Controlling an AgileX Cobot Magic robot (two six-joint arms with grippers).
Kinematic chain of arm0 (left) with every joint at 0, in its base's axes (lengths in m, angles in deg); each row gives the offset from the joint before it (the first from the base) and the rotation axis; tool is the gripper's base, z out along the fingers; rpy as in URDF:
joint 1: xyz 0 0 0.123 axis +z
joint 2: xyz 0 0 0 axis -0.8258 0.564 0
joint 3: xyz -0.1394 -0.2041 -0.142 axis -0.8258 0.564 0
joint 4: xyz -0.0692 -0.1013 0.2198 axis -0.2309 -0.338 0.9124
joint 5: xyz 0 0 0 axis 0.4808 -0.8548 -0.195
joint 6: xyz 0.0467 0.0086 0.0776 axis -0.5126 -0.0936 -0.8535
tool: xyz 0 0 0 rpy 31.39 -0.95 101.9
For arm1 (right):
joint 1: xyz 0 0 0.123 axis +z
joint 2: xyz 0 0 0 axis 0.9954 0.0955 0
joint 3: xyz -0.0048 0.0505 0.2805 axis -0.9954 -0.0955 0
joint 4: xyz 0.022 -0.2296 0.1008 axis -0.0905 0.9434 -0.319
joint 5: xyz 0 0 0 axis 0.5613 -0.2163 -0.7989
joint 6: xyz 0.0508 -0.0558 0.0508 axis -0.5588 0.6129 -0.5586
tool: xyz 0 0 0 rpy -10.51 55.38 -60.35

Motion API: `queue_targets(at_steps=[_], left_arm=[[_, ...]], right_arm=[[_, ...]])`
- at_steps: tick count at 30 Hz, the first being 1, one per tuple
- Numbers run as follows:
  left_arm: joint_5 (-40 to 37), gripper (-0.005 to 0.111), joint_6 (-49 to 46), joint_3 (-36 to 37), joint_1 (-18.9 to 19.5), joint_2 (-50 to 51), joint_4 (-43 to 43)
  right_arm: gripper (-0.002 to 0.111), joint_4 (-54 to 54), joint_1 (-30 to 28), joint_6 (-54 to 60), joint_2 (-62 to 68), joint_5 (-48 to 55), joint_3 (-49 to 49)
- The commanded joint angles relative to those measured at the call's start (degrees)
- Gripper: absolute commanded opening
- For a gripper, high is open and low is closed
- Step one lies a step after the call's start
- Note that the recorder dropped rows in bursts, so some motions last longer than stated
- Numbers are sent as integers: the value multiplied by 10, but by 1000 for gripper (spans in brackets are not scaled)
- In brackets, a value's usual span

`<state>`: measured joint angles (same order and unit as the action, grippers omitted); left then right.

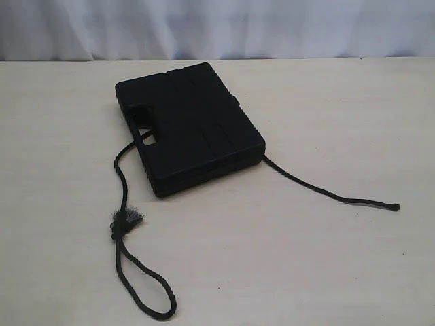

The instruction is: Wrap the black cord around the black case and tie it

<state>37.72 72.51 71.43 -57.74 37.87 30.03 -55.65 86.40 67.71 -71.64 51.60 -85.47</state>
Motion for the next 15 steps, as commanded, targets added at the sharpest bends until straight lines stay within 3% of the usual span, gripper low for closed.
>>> queue_targets(at_steps=[1,9,12,14,15], left_arm=[[62,0,4,1,1,-2,-34],[329,0,8,1,1,-2,-276],[422,0,50,1,1,-2,-271],[482,0,106,1,1,-2,-235],[547,0,168,0,1,-2,-168]], right_arm=[[5,-1,-4,-1,-3,-35,-1],[5,-261,-4,-5,-3,-247,-1],[5,-374,-4,-21,-3,-309,-1],[5,-378,-4,-75,-3,-343,-1],[5,-337,-4,-170,-3,-405,-1]])
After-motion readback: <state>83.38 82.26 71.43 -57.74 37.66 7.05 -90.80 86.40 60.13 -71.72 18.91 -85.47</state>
